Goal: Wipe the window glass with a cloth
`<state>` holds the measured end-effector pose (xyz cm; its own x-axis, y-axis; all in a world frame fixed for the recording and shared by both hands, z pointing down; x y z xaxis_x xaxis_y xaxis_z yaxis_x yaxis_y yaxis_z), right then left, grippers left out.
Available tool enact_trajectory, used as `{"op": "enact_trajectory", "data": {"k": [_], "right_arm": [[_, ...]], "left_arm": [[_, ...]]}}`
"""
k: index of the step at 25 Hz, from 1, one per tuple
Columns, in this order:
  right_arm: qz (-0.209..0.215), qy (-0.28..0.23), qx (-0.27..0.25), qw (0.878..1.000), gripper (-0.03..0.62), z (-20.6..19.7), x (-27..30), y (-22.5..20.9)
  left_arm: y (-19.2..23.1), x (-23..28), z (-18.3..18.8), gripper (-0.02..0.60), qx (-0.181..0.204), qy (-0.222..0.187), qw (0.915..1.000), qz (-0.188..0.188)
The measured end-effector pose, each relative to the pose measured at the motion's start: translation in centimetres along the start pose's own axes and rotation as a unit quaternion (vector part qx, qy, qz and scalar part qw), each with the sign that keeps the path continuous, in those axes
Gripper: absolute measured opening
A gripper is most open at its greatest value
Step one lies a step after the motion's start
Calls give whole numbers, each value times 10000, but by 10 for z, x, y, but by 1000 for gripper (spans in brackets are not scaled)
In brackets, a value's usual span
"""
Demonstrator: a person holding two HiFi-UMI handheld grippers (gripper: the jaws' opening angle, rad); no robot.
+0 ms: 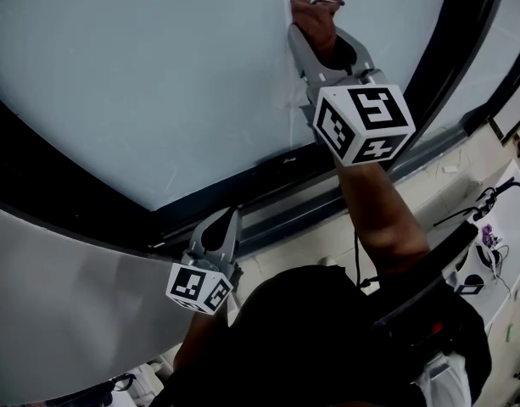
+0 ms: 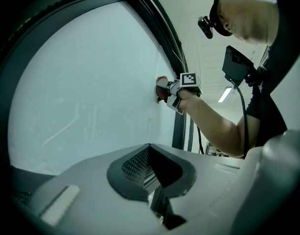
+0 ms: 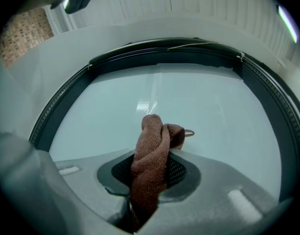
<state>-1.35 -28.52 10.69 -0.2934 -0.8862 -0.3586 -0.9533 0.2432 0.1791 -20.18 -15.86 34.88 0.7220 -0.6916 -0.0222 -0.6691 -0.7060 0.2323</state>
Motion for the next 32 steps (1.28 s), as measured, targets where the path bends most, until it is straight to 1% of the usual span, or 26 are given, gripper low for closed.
{"op": "enact_trajectory", "data": {"k": [4, 6, 7, 8, 10, 11, 12, 13, 14, 15, 17, 18, 19, 20, 21, 23, 25, 30, 32], "right_arm": [[171, -58, 170, 9997, 80, 2, 0, -1], [261, -32, 92, 9996, 80, 1, 0, -1], [330, 16, -67, 9994, 80, 2, 0, -1], [414, 79, -342, 9985, 80, 2, 0, -1], [627, 189, -1167, 9910, 81, 2, -1, 1], [747, 210, -1638, 9834, 81, 1, -2, 4], [837, 212, -2136, 9731, 81, 2, -3, 6], [849, 212, -2684, 9593, 81, 3, -6, 8], [760, 226, -3279, 9414, 81, 5, -10, 8], [580, 239, -3877, 9196, 81, 9, -15, 7], [157, 158, -4892, 8719, 81, 13, -21, 6], [26, 91, -5276, 8495, 81, 12, -21, 5], [-30, 45, -5570, 8305, 81, 9, -19, 5], [-34, 27, -5785, 8157, 81, 6, -16, 5], [0, 34, -5944, 8041, 81, 3, -12, 6], [121, 78, -6147, 7886, 81, -7, -4, 8], [199, 56, -6241, 7810, 81, -15, -2, 10], [308, -109, -6338, 7728, 81, -33, -9, 10], [352, -125, -6348, 7718, 81, -40, -11, 10]], "left_arm": [[-4, 2, 1, 17, 5, -40, 10000, 23], [-6, 3, 1, 17, 1, -35, 10000, 27], [-7, 5, 0, 17, -1, -31, 10000, 24], [-9, 6, 0, 17, -3, -33, 10000, 17], [-11, 10, -2, 17, -7, -43, 10000, 3], [-11, 11, -2, 17, -14, -37, 10000, 5], [-12, 13, -2, 17, -22, -24, 10000, 9], [-13, 15, -3, 17, -27, -9, 10000, 10], [-14, 17, -4, 17, -34, 3, 10000, 8], [-15, 18, -4, 17, -43, 9, 10000, 6], [-19, 22, -4, 17, -53, 12, 10000, 10], [-20, 23, -4, 17, -48, 10, 10000, 17], [-21, 24, -5, 17, -38, 10, 10000, 26], [-22, 26, -5, 17, -28, 8, 10000, 37], [-22, 28, -5, 17, -24, -1, 10000, 50], [-23, 30, -6, 17, -36, -36, 10000, 81], [-25, 31, -7, 17, -51, -61, 9999, 116], [-23, 32, -12, 17, -91, -12, 9996, 262], [-22, 35, -12, 17, -117, -24, 9995, 295]]}}
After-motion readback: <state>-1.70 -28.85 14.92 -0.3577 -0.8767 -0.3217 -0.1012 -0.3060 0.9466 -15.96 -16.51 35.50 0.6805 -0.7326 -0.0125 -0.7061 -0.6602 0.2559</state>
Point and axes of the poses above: the fingertips, and each gripper's own axes: x forward along the fingers, y to its left, z out of its top, the point moved 3 cm from there along -x, backward along the fingers, and after that the axes turned 3 degrees about -x, right-handed, at the moved point
